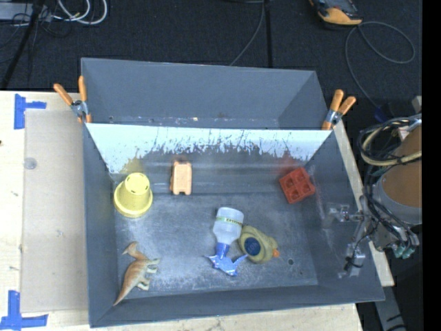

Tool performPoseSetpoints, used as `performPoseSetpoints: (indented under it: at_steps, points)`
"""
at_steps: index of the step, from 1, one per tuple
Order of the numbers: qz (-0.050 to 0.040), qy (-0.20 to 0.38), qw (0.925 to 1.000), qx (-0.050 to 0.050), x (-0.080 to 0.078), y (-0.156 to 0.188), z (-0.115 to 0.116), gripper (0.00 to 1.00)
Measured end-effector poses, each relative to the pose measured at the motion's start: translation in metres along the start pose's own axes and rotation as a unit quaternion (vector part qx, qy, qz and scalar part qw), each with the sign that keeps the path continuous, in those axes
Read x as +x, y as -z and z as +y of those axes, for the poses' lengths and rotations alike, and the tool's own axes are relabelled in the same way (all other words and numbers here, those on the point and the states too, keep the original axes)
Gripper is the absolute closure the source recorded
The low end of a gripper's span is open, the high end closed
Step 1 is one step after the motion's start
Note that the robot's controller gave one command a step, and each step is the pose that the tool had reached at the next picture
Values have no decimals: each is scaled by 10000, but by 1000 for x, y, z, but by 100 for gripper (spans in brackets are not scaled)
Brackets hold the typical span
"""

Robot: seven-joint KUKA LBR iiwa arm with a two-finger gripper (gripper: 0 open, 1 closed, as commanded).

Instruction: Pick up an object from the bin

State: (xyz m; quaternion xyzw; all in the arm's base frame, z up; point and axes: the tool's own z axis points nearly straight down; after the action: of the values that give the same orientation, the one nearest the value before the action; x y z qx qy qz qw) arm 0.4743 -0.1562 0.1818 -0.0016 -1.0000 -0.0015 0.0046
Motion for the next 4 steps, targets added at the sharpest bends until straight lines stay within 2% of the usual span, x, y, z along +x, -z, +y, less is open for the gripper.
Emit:
performPoseSetpoints:
  at_steps: [1, 2, 3, 4]
  points:
    - [-37, 20, 10000, 11, -2, 4, 0, 0]
    - [-62, 369, 9993, 24, -2, -20, 12, 0]
    - [-14, 657, 9978, 4, 0, -64, 47, 0]
    - [-30, 177, 9998, 5, -13, -84, 68, 0]
